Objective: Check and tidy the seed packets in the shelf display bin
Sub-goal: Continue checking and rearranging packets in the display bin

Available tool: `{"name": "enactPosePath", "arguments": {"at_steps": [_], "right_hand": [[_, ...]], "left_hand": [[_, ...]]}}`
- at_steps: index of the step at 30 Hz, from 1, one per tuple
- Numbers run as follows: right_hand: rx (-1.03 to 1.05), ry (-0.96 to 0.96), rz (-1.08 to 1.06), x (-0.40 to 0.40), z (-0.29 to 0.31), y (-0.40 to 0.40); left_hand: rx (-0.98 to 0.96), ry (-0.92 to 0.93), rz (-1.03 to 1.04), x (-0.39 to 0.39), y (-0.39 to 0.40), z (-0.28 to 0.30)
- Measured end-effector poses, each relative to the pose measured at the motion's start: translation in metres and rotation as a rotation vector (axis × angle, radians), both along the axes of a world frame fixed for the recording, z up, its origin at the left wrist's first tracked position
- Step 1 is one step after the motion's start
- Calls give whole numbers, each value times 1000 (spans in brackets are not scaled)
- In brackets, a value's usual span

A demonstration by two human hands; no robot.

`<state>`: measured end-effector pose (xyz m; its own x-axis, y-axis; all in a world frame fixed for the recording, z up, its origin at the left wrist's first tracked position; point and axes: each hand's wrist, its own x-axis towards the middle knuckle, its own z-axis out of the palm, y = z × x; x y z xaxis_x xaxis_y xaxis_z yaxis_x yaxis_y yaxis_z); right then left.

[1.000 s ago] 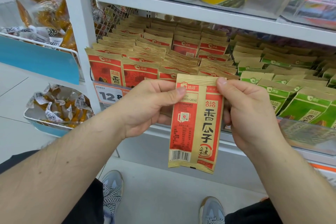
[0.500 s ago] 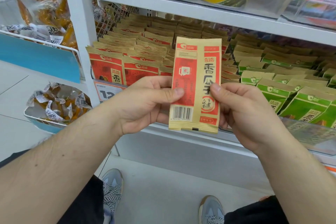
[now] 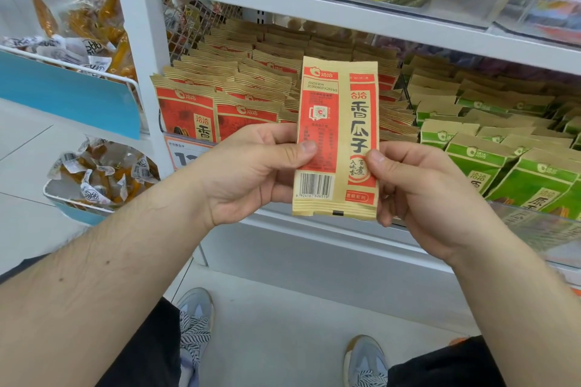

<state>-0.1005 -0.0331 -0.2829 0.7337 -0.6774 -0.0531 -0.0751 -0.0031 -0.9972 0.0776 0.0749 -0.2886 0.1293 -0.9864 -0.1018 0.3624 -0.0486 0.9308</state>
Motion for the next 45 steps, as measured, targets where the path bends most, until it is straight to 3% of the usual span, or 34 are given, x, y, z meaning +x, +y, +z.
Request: {"name": "enactPosePath", "arguments": {"at_steps": [3,5,8,10,13,18,23,31,34,40,45], "right_hand": [[54,-8,-57,4,-6,0],[206,-74,-31,7,-8,1],[584,-179,164,13,-12,8],[705,-186,349,18,-18,15],[629,-75,364,24,-15,27],[306,-5,-80,22,-14,10],[-85,-1,-124,13,-7,8],[-86,-28,-105,12,-10,6],[-67,-30,-21,9,-6,4],[45,-225,6,1,0,-3],[8,-200,-83,-9,5,-17]], "left_hand": [[-39,-57,11,1,0,0],[-36,-35,38,1,-3,-1],[-77,-117,56,0,-4,-2],[-74,-138,2,-6,-3,-5],[-105,-27,-3,-11,-1,-4],[-3,-44,238,-7,-2,-1],[40,-95,305,-6,-2,1],[22,-146,283,-5,-2,1],[-37,-305,270,-4,1,2],[-87,-628,144,-8,3,11],[-211,-986,484,13,-10,35]]}}
